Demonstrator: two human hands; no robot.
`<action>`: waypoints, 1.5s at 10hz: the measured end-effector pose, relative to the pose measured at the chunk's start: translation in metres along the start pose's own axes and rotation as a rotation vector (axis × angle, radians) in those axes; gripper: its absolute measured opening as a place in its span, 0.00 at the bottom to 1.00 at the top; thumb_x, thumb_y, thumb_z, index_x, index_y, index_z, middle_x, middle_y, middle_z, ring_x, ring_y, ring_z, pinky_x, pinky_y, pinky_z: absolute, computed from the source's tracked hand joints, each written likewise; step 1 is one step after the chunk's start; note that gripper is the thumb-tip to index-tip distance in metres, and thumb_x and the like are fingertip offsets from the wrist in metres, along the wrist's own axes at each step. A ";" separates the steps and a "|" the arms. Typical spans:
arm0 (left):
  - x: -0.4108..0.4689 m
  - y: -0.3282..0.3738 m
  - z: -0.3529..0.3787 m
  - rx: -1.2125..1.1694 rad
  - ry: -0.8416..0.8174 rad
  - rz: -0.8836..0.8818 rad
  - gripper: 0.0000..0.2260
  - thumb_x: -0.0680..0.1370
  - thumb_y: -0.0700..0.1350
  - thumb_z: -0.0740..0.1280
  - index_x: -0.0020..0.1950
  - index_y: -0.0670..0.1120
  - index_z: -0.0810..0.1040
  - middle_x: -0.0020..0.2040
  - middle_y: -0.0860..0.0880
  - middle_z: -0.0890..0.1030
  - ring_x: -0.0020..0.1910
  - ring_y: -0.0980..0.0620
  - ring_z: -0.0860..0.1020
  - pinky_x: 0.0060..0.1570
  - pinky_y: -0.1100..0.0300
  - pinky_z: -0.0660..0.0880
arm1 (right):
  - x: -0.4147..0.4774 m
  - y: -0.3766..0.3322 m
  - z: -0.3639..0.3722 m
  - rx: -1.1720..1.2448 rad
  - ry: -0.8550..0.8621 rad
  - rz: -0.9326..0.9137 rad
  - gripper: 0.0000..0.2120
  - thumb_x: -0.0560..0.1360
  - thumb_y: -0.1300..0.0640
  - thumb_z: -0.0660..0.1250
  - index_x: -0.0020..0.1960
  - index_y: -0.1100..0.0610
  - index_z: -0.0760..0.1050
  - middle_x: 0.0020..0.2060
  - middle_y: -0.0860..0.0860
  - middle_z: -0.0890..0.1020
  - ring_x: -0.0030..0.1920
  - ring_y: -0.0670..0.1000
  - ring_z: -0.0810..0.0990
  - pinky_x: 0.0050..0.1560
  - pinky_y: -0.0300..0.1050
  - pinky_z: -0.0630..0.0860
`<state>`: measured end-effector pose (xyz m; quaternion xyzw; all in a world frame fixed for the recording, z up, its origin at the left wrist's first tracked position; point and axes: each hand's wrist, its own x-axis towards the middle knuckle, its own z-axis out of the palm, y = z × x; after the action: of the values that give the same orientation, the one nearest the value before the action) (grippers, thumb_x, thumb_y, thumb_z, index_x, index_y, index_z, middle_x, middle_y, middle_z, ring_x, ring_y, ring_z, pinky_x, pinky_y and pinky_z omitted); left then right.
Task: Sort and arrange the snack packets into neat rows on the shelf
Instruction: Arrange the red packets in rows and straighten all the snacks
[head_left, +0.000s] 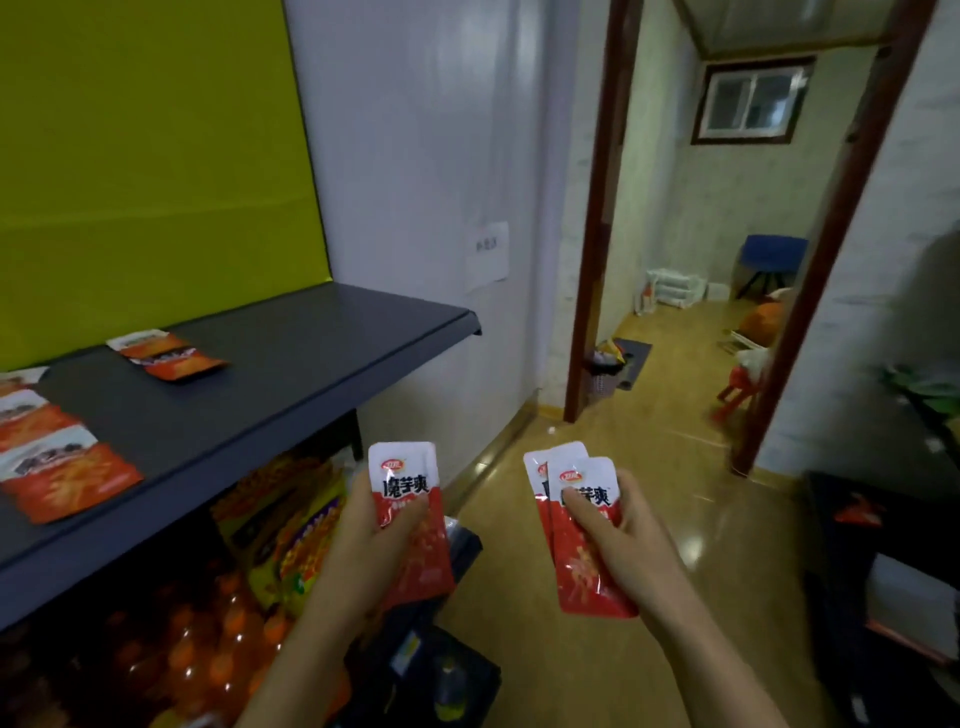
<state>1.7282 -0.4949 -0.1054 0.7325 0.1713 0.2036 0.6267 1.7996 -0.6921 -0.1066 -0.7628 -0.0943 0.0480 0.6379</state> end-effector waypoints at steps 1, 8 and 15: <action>0.031 0.006 0.006 0.024 0.092 0.004 0.08 0.78 0.43 0.64 0.54 0.53 0.69 0.48 0.52 0.77 0.43 0.58 0.78 0.35 0.65 0.74 | 0.054 -0.012 0.020 -0.014 -0.119 -0.073 0.13 0.76 0.51 0.65 0.59 0.52 0.69 0.48 0.49 0.82 0.46 0.49 0.83 0.44 0.43 0.79; 0.056 0.061 -0.062 -0.091 1.052 0.164 0.13 0.74 0.42 0.68 0.57 0.53 0.72 0.49 0.52 0.83 0.46 0.55 0.83 0.36 0.65 0.79 | 0.131 -0.123 0.225 0.030 -1.104 -0.558 0.13 0.73 0.42 0.64 0.50 0.49 0.71 0.47 0.45 0.81 0.50 0.47 0.80 0.53 0.53 0.77; 0.059 0.066 -0.132 -0.001 1.080 0.089 0.15 0.74 0.43 0.69 0.58 0.51 0.71 0.54 0.48 0.81 0.50 0.49 0.81 0.51 0.48 0.78 | 0.163 -0.128 0.291 -0.652 -0.725 -0.752 0.22 0.77 0.42 0.57 0.56 0.60 0.72 0.55 0.56 0.78 0.54 0.57 0.77 0.43 0.44 0.65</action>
<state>1.7111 -0.3629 -0.0175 0.5296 0.4378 0.5776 0.4406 1.8919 -0.3561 -0.0260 -0.7683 -0.5776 0.0450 0.2722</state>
